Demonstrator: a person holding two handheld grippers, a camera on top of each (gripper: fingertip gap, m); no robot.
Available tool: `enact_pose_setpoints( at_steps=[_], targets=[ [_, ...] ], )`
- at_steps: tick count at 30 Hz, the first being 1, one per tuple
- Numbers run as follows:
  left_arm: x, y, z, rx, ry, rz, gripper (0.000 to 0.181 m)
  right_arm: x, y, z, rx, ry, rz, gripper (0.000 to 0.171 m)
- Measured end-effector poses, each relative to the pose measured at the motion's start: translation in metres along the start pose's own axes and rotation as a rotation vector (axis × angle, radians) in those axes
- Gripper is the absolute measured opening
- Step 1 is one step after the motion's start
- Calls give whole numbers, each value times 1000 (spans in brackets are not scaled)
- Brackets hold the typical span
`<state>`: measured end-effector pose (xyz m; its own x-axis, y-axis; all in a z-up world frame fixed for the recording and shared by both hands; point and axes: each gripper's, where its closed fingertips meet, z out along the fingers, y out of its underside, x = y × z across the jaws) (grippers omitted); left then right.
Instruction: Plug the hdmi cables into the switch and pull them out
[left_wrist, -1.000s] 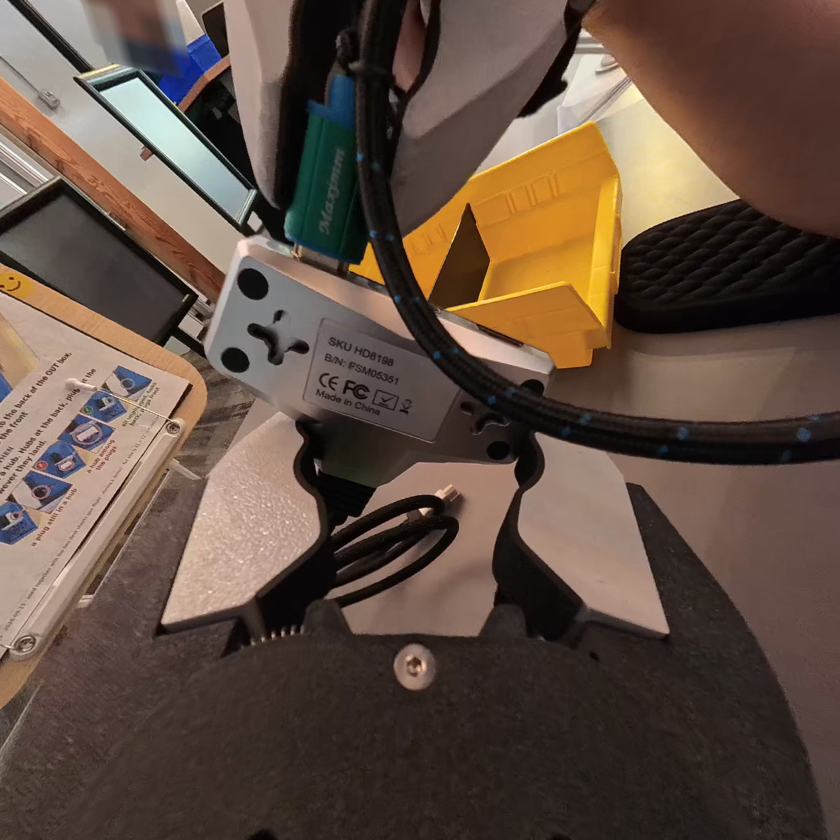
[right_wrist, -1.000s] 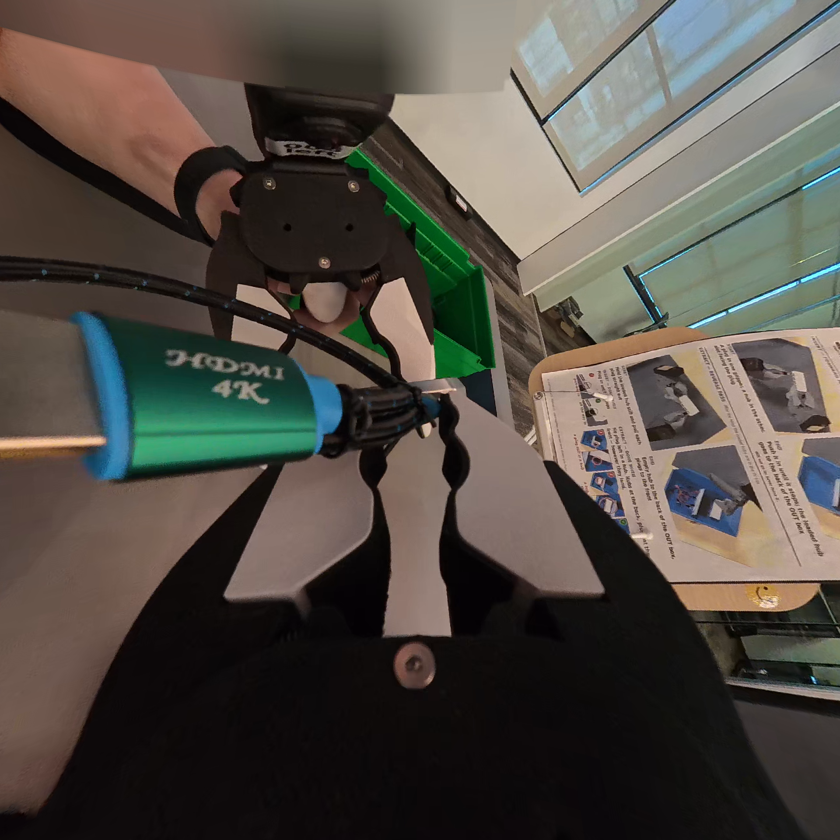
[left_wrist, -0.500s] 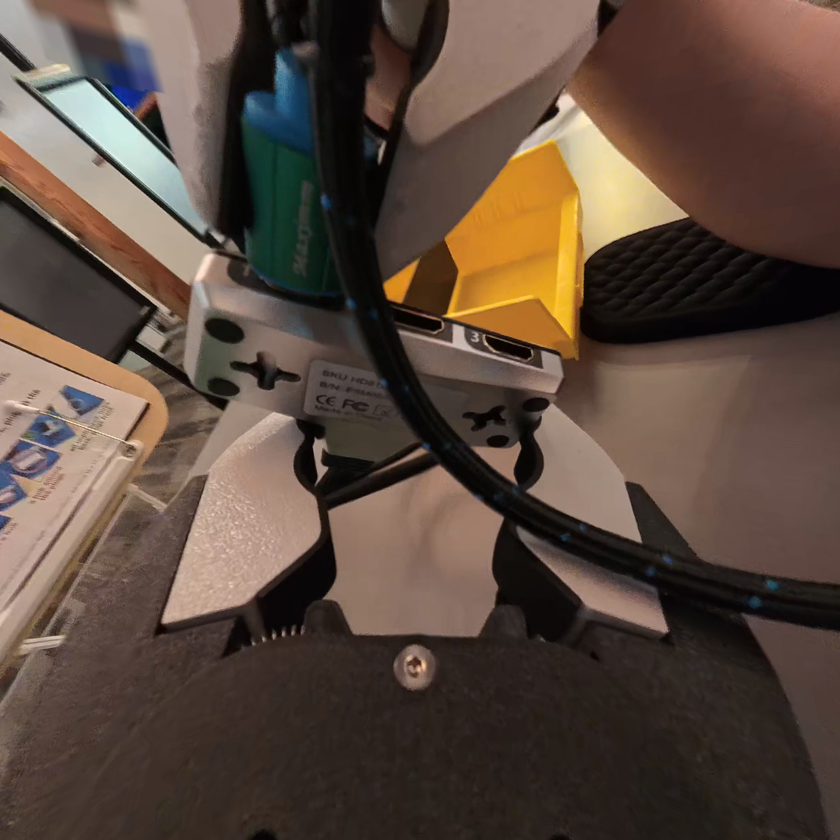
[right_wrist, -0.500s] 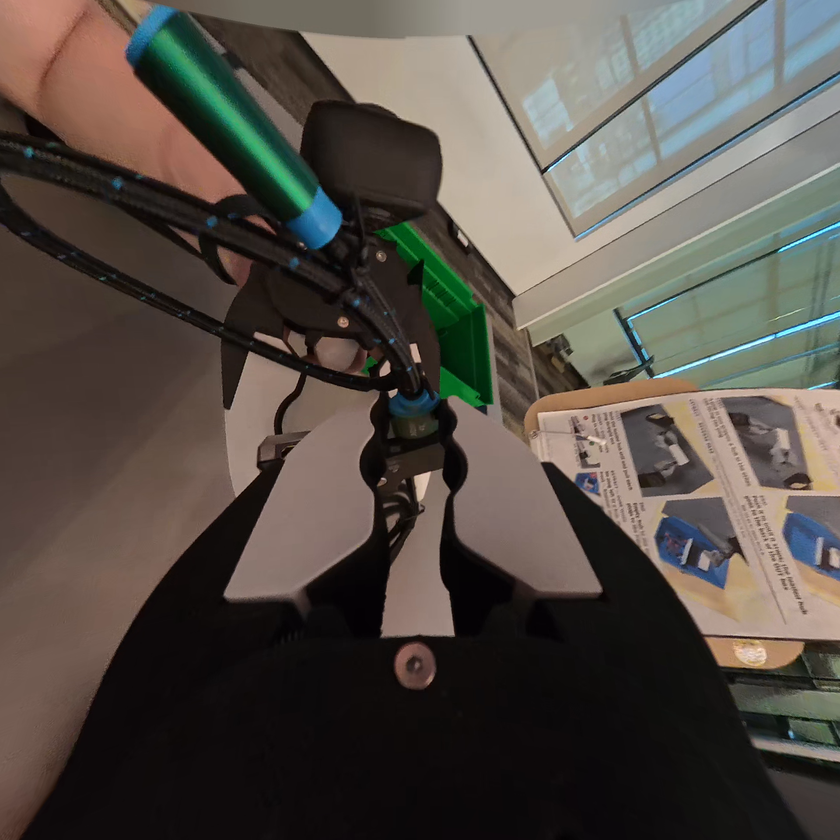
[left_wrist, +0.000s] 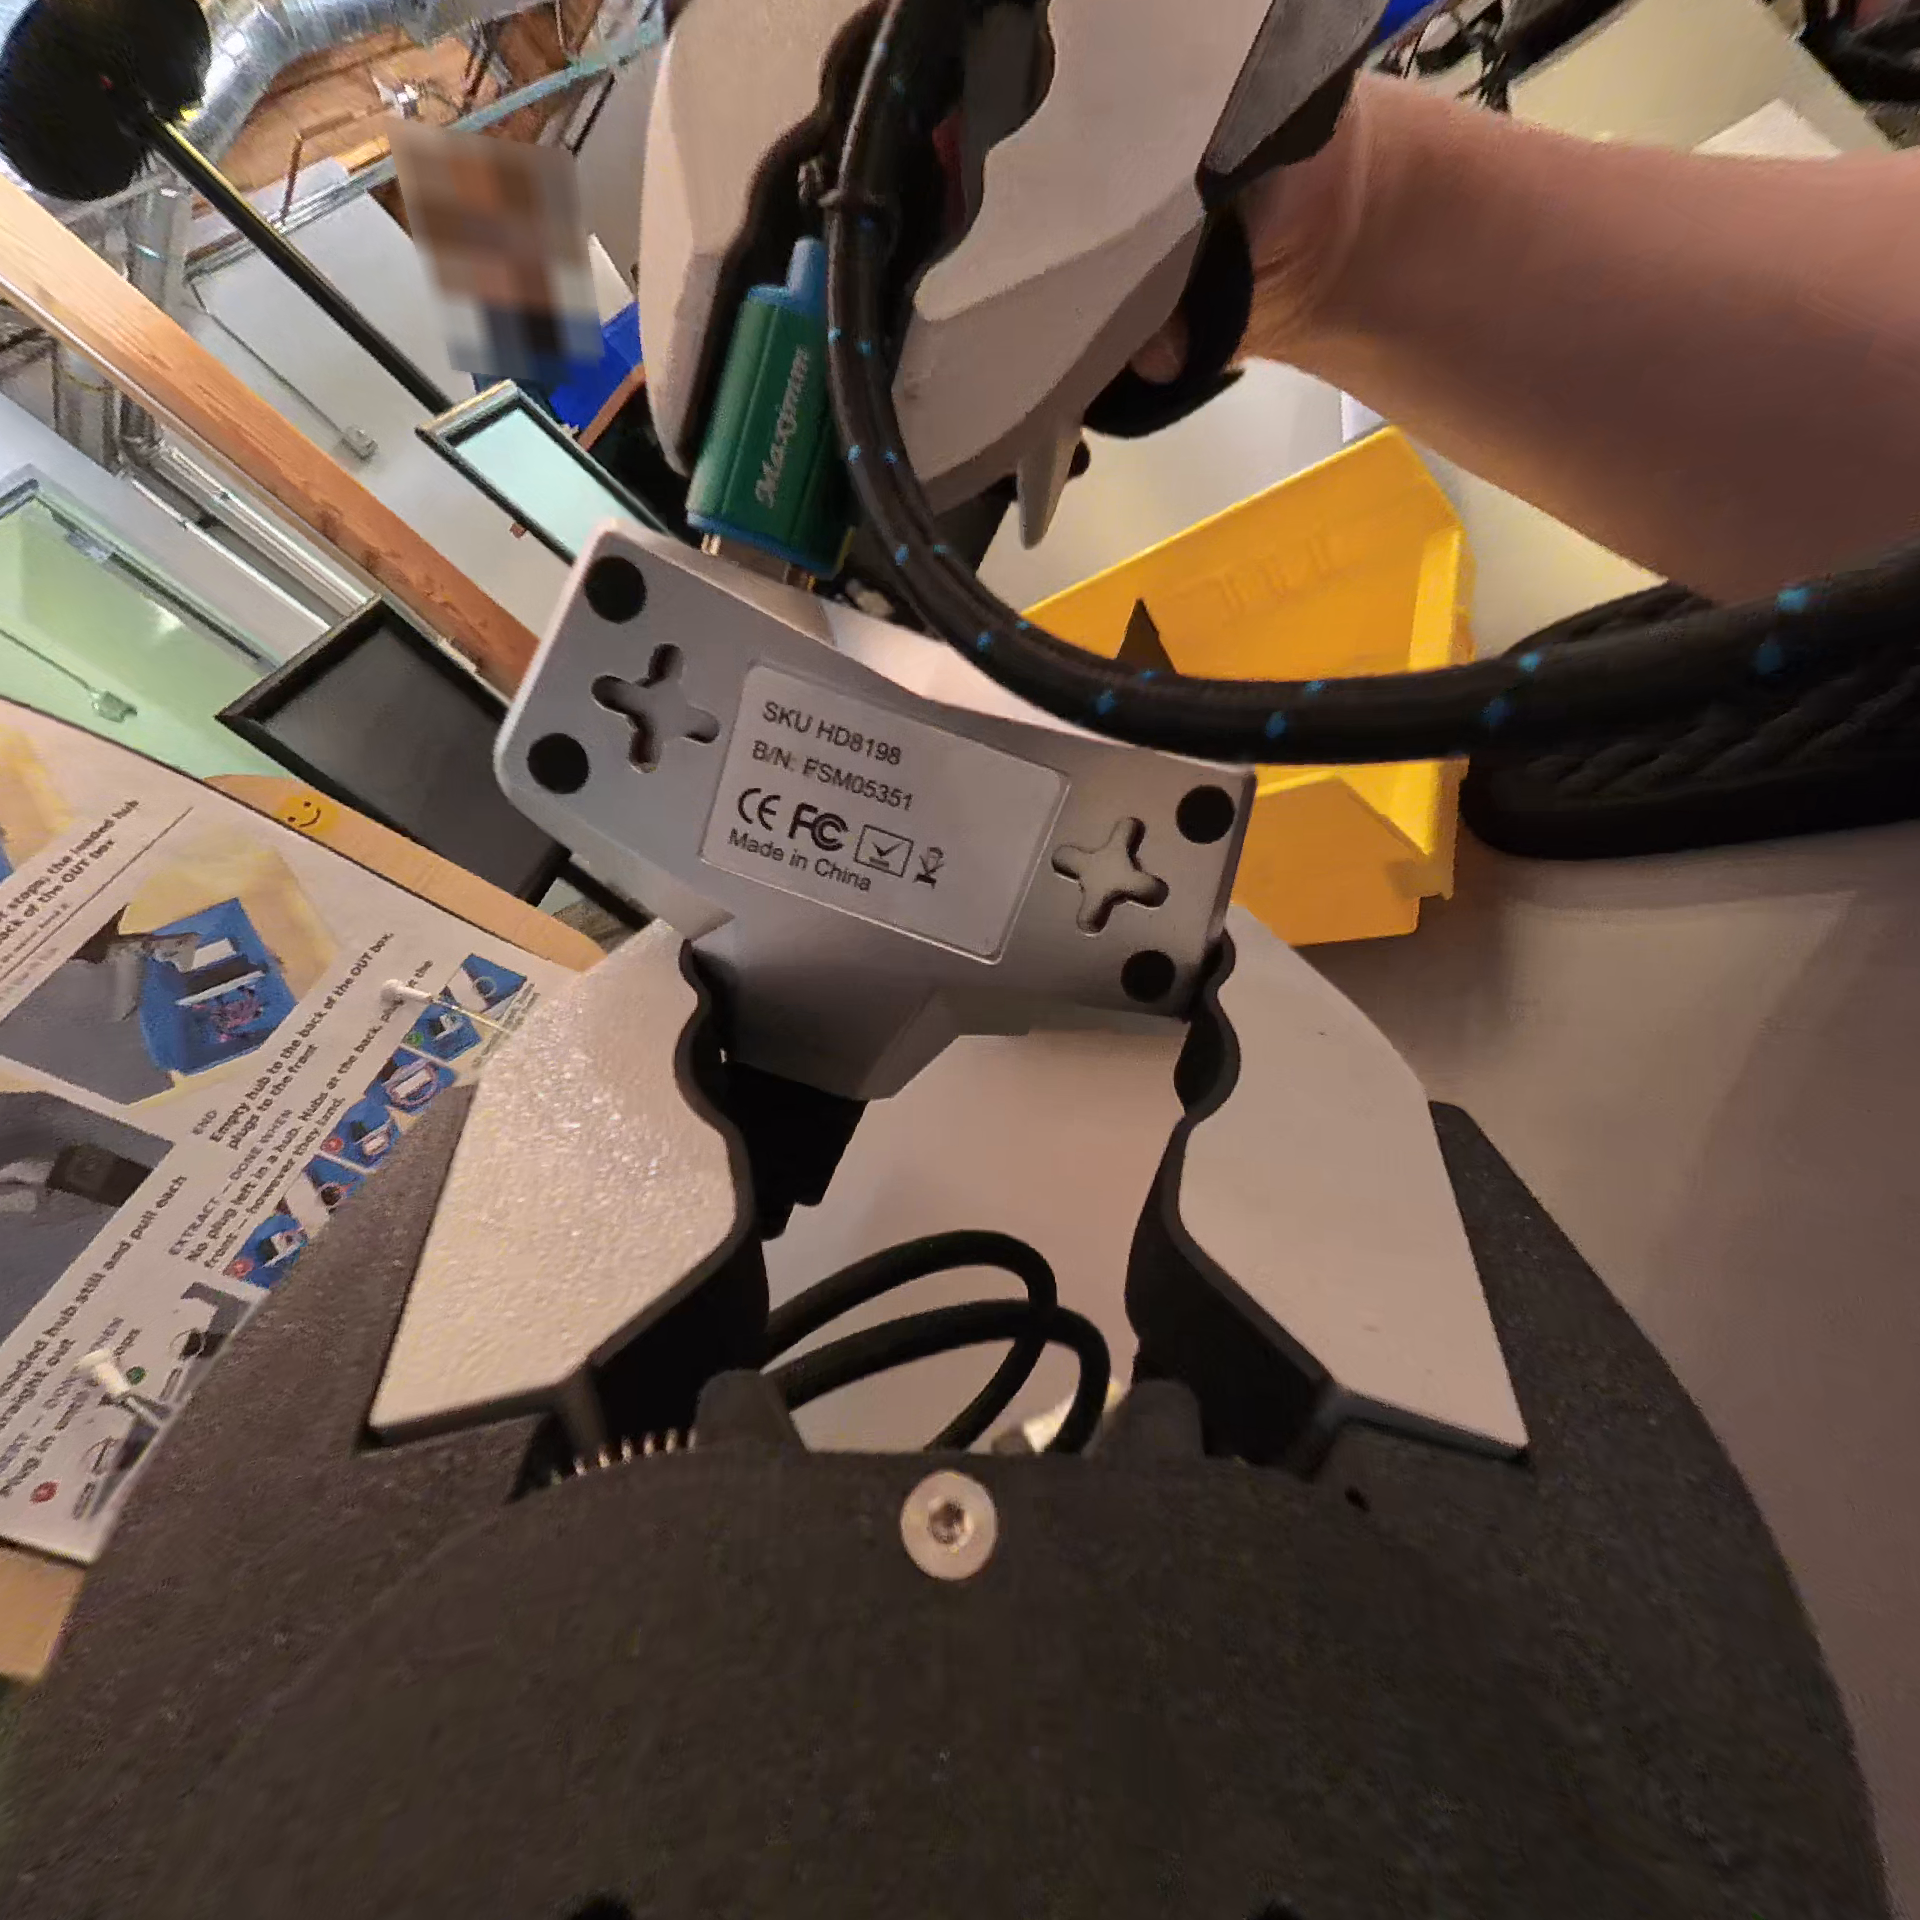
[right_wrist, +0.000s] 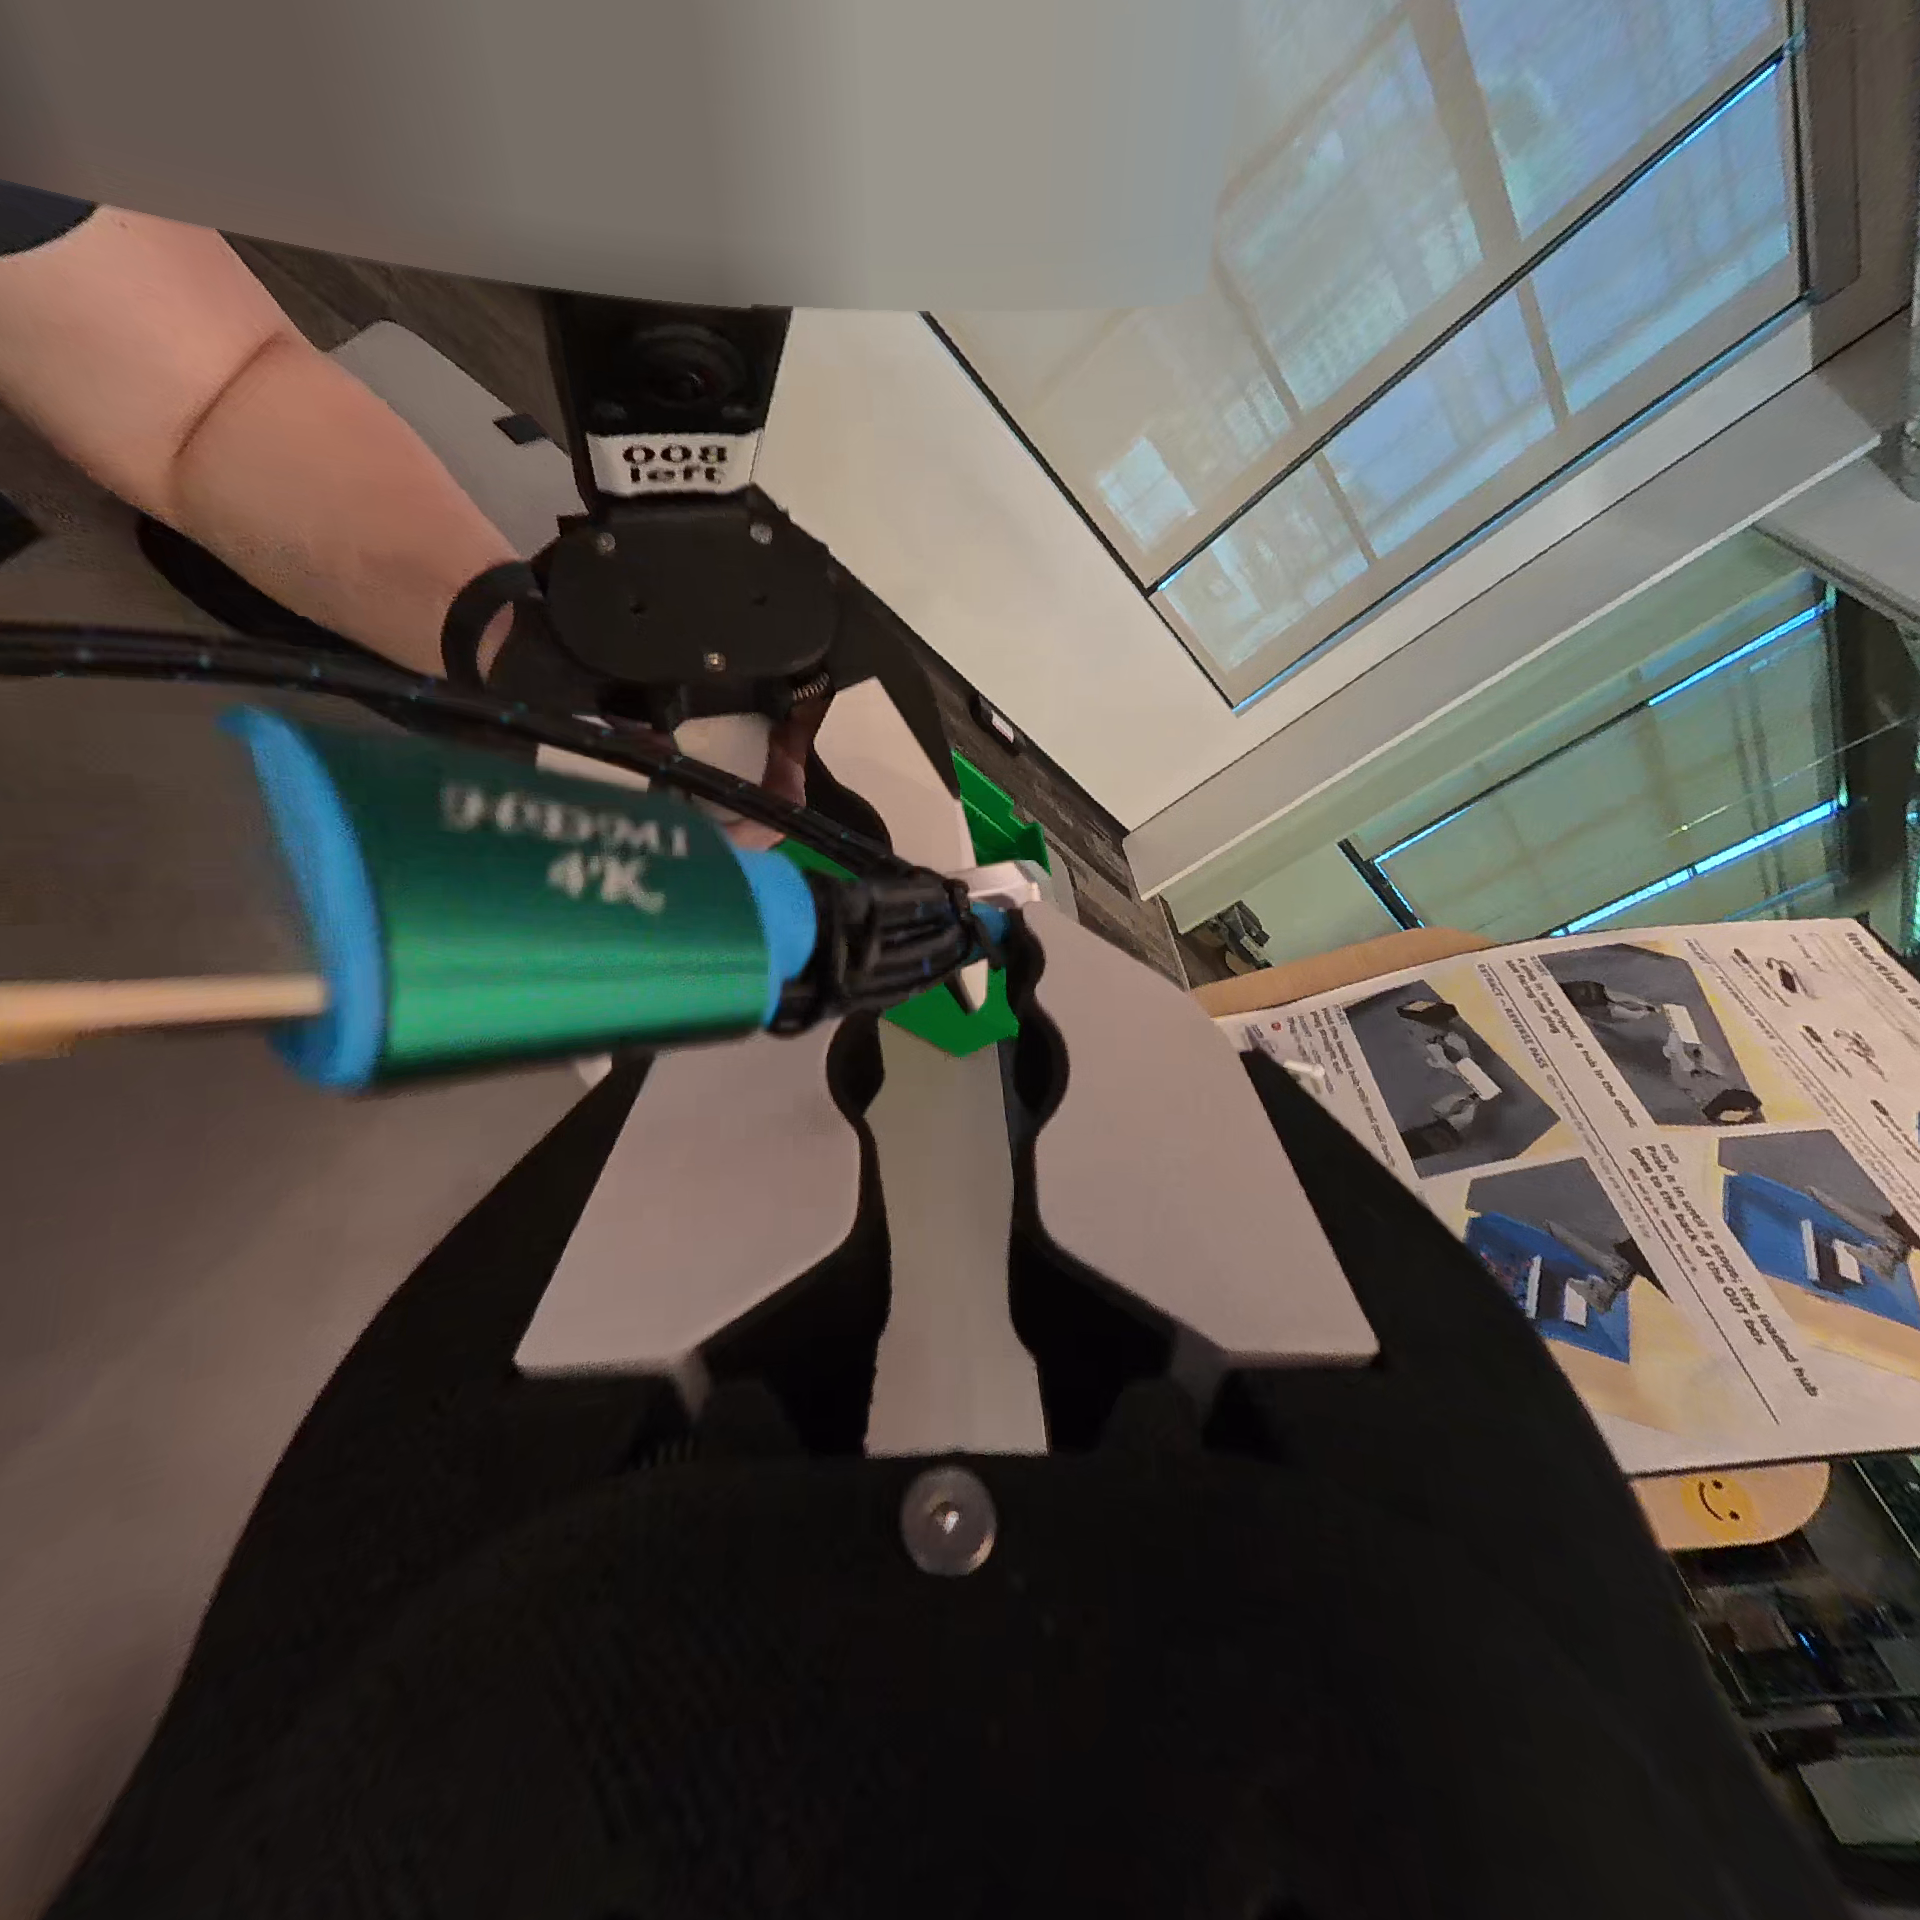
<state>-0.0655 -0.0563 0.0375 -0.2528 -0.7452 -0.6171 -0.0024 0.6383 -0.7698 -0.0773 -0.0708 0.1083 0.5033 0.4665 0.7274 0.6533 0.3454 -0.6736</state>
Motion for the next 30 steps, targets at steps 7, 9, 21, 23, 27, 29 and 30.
enact_pose_setpoints(
  at_steps=[7, 9, 21, 23, 27, 29, 30],
  targets=[
    [1, 11, 3, -71, 14, 31, 86, -5, 11, 3, -111, -20, 7, 21],
    [3, 10, 2, -65, 18, 44, 86, -6, 14, 1, -121, -40, 30, 21],
    [2, 25, 6, -162, -10, 46, 86, -7, 30, 5, -199, -45, 35, 20],
    [2, 24, 6, -150, -2, 32, 86, -7, 30, 6, -189, -44, 41, 21],
    [4, 24, 6, -147, 7, 20, 86, -7, 30, 6, -188, -47, 44, 21],
    [3, 25, 6, -146, 5, 20, 86, -7, 30, 7, -186, -45, 42, 21],
    [4, 25, 7, -152, 10, 17, 86, -7, 31, 7, -192, -48, 46, 21]
  ],
)
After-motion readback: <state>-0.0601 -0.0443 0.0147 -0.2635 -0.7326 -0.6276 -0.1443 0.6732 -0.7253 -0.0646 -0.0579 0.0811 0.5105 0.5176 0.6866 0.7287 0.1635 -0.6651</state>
